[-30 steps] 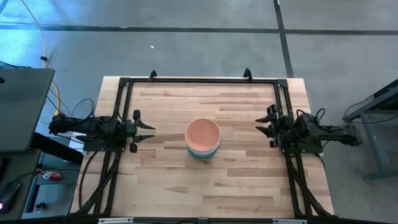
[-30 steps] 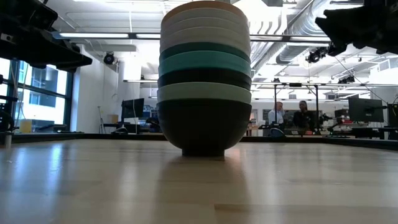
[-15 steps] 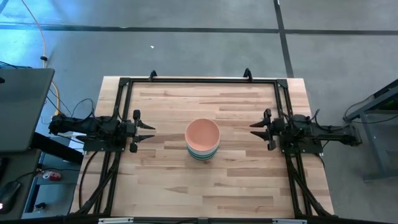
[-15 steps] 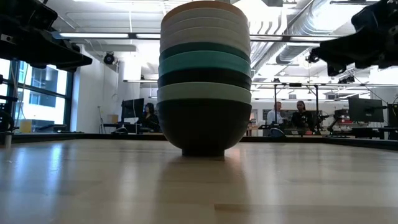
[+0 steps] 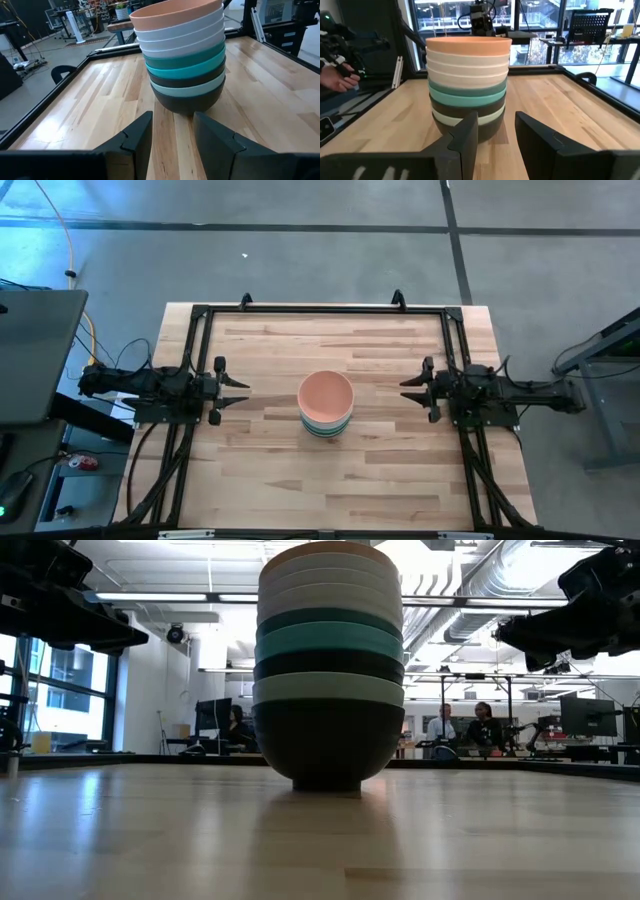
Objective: Nest bowls inside each other
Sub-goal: Return to Home Position
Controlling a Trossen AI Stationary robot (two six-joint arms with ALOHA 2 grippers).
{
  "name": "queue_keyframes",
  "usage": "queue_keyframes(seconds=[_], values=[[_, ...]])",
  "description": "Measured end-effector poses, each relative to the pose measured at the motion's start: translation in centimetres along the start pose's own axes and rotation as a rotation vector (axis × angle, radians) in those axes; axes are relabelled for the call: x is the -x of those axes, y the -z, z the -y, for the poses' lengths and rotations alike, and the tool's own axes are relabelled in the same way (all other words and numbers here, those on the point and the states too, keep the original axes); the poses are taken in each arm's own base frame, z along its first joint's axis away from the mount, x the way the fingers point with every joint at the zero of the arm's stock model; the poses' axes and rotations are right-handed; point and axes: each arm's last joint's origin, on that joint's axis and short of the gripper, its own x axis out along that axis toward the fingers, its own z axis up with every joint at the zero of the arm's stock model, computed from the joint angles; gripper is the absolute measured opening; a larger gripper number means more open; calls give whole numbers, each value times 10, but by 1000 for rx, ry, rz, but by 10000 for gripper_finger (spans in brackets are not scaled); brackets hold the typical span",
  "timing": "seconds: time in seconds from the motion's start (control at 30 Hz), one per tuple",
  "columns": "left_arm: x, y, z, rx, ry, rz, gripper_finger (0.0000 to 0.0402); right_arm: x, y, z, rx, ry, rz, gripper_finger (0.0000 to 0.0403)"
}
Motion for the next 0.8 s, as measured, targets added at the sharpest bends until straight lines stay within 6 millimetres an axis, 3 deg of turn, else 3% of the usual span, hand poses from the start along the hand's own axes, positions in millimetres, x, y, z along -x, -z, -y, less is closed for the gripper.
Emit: queue_keyframes(seconds=[0.33, 0.8], values=[[0, 0, 0, 3, 1, 0, 131, -1, 1, -1, -111, -31, -16, 124], [0, 0, 0, 1, 1, 0, 131, -1, 1, -1, -102, -25, -16, 124]])
